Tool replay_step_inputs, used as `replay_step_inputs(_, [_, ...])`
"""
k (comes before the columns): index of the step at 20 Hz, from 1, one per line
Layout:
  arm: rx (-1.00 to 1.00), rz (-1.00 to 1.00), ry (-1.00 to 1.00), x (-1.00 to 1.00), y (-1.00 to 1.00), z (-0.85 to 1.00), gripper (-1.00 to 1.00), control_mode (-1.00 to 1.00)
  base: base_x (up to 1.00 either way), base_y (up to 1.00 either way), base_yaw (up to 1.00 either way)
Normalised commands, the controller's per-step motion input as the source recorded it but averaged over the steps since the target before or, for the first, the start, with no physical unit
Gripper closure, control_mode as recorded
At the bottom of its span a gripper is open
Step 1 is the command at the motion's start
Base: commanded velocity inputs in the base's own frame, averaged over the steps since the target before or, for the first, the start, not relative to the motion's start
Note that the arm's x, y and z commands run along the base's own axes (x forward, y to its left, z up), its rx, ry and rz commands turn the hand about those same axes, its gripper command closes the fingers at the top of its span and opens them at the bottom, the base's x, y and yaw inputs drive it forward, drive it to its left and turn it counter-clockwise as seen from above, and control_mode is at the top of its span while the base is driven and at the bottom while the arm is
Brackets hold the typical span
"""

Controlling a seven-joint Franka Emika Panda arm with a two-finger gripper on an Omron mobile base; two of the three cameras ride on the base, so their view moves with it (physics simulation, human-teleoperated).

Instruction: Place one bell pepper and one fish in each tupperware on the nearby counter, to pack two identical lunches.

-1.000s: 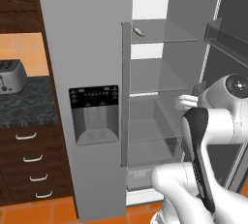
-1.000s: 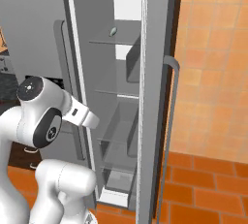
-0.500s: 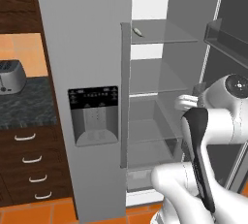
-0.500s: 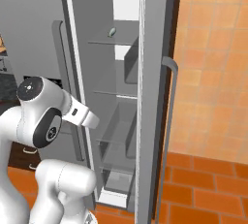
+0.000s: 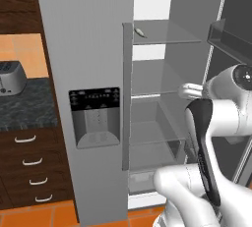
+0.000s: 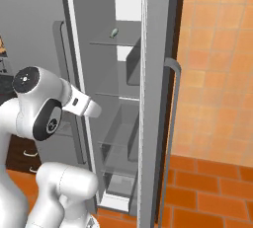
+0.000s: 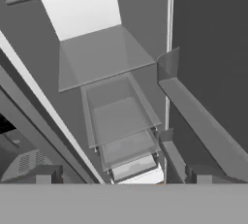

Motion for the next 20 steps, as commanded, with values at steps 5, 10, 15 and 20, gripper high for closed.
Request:
replay_step_inputs(5, [-0.08,0.05,-0.18,0.01,0.00,1.00,-1.00,-1.00,0.00,0.00,0.00])
replay_step_inputs(10, [-0.06,0.14,-0.02,0.43,0.00,1.00,-1.00,-1.00,0.00,0.00,0.00])
replay_step_inputs(15, [-0.05,0.20,0.05,0.86,0.00,0.46,-1.00,-1.00,0.00,0.00,0.00])
replay_step_inputs(20, [-0.12,0.13,0.00,1.00,0.03,-0.18,-1.00,-1.00,0.00,0.00,0.00])
